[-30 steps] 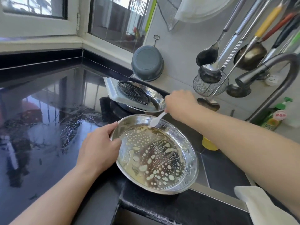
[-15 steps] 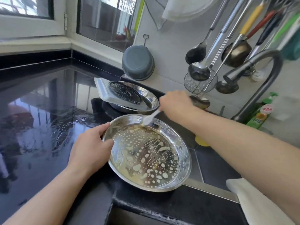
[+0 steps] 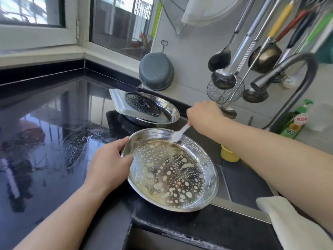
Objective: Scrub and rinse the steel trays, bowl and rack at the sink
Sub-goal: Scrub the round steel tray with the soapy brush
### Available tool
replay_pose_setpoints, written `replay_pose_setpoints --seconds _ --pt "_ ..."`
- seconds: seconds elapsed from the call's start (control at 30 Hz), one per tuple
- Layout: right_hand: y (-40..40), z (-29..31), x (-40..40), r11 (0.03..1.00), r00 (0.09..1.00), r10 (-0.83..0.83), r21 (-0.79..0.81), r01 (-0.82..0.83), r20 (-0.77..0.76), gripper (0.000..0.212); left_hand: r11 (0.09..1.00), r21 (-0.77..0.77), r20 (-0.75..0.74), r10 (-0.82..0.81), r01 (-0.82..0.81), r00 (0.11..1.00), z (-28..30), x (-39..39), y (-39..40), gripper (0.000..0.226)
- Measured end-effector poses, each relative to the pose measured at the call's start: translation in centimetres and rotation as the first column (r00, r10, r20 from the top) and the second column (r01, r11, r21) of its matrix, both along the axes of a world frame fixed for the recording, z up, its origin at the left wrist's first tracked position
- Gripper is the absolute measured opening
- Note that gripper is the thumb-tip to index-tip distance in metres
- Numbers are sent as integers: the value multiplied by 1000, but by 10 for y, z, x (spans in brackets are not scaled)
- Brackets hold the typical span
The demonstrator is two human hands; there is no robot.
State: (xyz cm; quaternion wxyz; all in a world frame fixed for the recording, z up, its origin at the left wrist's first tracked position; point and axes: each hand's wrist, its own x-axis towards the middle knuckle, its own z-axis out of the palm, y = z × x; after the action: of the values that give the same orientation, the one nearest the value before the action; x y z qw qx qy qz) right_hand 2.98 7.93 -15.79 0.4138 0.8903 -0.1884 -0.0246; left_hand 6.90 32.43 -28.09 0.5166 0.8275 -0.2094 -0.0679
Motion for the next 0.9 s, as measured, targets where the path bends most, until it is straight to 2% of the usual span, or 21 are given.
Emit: replay_pose_setpoints --seconds 0.13,0.23,0.3,0.4,0.47,0.53,0.7,0.77,0.83,0.9 --pt "37 -8 29 944 952 307 -120 -307 -19 4 1000 18 2 -21 20 1000 -4 2 -1 60" --pt "51 -9 33 861 879 473 -181 -476 -62 8 1000 1 8 -15 15 1000 -2 2 -1 55" --pt "42 -4 24 874 885 455 -141 -465 -96 8 1000 -5 0 -6 6 1000 -1 0 -1 57" --pt "12 10 7 976 979 201 -74 -204 -46 16 1000 -2 4 8 -8 1000 -1 -1 -2 59" --pt "2 16 0 995 997 78 -59 -78 -3 16 1000 6 19 17 -17 1000 -2 0 -2 60" --pt "6 12 3 992 995 99 -72 -100 -12 14 1000 11 21 20 -20 1000 -4 1 -3 61" --pt "48 -5 23 918 922 378 -99 -385 -82 8 1000 17 32 -5 5 999 -2 0 -3 59" --pt "52 -10 26 886 893 443 -107 -450 -82 5 1000 20 27 -9 8 1000 0 0 -2 59" --pt "43 -6 21 903 906 423 -85 -422 -11 8 1000 16 20 -4 4 1000 0 -1 -2 60" --pt "27 4 12 957 959 284 -66 -281 27 11 1000 3 16 11 -11 1000 -1 -1 -2 58"
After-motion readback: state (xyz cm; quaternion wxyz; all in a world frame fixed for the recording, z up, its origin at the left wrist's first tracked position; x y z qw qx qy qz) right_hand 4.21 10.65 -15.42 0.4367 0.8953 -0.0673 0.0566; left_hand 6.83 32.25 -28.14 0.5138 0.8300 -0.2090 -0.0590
